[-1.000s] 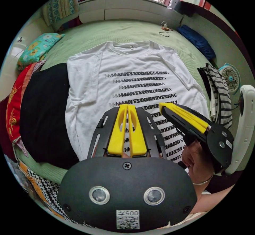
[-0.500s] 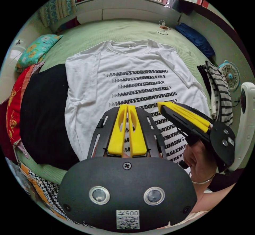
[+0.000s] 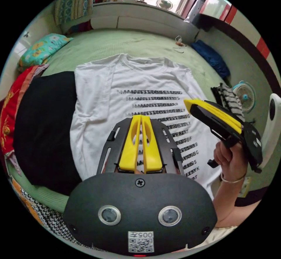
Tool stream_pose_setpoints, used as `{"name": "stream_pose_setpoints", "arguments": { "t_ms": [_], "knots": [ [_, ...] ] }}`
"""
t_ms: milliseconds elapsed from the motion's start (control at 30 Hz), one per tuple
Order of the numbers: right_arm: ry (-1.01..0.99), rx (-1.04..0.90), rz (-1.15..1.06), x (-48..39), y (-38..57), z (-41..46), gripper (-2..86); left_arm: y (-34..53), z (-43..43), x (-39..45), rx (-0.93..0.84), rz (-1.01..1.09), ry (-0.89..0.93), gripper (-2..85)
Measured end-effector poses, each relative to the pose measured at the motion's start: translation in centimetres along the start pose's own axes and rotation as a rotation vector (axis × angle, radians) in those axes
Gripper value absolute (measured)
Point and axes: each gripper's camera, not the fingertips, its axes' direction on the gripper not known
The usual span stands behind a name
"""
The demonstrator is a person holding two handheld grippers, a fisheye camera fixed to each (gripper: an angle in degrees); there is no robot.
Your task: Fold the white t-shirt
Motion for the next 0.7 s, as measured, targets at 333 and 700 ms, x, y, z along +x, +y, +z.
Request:
{"name": "stream_pose_setpoints", "arguments": {
  "t_ms": [333,700],
  "knots": [
    [0.164,0.152,-0.136,6.6,-0.7,-4.9,4.9,-3.4,-5.3,-4.0,0.196,0.025,-0.116,2.9],
    [0.119,-0.112,-0.108,19.6,-9.9,1.5,14.0,-15.2,-2.0,-14.1,0.002,0.079,-0.302,19.9]
  ]
}}
